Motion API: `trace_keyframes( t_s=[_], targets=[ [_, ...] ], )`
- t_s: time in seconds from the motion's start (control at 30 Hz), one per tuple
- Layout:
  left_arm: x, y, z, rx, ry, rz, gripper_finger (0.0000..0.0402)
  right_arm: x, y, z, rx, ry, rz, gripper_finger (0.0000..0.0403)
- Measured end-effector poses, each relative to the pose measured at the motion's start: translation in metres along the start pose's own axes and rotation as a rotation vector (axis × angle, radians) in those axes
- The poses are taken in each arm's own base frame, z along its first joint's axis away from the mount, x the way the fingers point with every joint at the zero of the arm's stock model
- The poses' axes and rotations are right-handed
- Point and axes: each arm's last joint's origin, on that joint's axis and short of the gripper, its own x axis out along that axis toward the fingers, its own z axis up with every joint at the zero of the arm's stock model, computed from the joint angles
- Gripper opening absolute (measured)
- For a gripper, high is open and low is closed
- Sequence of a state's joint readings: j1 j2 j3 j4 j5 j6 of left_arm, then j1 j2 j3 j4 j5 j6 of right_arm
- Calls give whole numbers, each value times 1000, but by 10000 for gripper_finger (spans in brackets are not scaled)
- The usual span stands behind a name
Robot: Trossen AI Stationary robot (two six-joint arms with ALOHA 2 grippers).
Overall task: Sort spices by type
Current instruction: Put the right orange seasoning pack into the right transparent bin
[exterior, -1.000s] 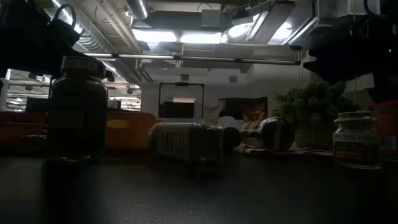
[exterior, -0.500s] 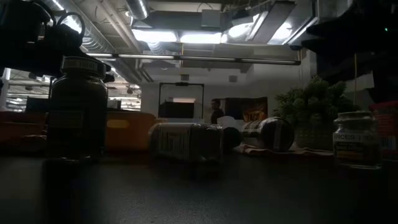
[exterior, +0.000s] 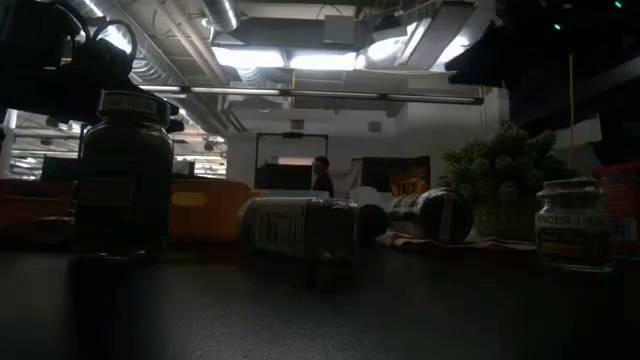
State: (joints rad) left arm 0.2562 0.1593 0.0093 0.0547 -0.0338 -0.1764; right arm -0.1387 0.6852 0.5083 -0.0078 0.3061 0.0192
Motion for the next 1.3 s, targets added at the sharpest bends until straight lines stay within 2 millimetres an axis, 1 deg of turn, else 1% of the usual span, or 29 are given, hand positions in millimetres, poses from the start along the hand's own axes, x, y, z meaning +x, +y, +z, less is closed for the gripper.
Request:
trace_keyframes(
  t_s=[0.03,0.13,0.2,0.3,0.5,0.67,0.8,1.17,1.23,1.3],
  targets=[
    [0,0,0,0,0,0,205,4,1,4,-4,15,0,271],
    [0,0,0,0,0,0,205,17,5,8,-29,94,-2,271],
    [0,0,0,0,0,0,205,26,8,13,-35,116,-6,271],
    [0,0,0,0,0,0,205,41,6,11,-45,177,-35,271],
    [0,0,0,0,1,1,205,71,-11,-4,-42,313,-120,271],
    [0,1,-3,1,29,6,205,88,-26,-21,50,407,-60,271],
    [0,1,-4,2,37,7,205,98,-32,-33,76,467,-40,271],
    [0,1,-4,2,39,7,205,120,-30,-63,55,599,-1,268],
    [0,1,-4,2,39,7,205,124,-30,-66,50,600,0,257],
    [0,1,-4,-2,39,7,205,128,-29,-70,34,604,5,237]
  ],
)
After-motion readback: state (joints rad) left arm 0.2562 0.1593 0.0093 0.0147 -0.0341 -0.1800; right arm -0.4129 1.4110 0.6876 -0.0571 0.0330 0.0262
